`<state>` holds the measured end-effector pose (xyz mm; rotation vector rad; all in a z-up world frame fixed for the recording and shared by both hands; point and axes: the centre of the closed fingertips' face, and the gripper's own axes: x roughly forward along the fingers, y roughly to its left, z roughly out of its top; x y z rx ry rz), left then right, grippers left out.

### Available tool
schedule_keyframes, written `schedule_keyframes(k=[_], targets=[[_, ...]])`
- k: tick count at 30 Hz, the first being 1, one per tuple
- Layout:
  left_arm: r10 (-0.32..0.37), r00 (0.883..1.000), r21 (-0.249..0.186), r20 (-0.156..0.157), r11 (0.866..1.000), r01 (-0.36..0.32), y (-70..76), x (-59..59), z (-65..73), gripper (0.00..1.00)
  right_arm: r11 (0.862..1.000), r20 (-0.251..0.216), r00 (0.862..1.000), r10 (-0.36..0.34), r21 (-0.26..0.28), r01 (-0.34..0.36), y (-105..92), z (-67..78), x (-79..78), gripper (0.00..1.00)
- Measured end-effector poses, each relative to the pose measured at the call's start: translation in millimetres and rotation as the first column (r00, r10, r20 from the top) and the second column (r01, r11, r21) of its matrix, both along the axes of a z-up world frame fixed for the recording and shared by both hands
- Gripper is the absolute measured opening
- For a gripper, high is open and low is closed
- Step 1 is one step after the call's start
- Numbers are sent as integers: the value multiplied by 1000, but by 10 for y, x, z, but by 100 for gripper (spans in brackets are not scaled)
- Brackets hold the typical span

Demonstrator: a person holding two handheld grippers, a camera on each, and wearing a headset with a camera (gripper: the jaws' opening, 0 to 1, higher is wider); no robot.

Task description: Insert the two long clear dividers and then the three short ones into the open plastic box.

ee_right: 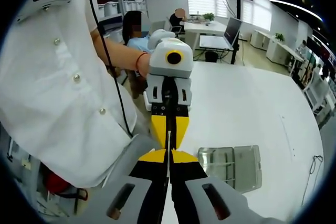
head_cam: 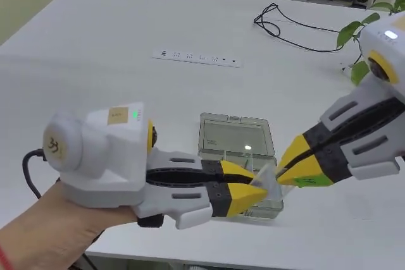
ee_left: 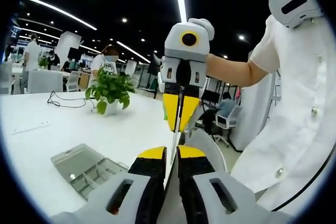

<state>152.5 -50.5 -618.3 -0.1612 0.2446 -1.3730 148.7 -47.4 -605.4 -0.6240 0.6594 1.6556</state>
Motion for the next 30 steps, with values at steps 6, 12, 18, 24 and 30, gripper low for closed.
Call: schedule_keyframes(k=[6,12,18,24,30], targets=[[20,1000,13,5,1000,-20,37,42,-30,10,1000,9,1000,-19,10,19,4,33,44,2],[67,998,55,9,996,-68,134,132,-129,21,999,22,999,-47,14,47,-45,39,145,2],[109,994,102,-1,989,-108,268,210,-261,28,996,33,996,-87,18,87,-89,17,307,2],[160,987,120,-8,980,-158,399,302,-337,40,992,46,991,-127,4,127,-133,-69,482,2],[191,981,157,16,969,-191,506,385,-426,53,988,51,987,-151,-24,152,-159,-243,616,2]])
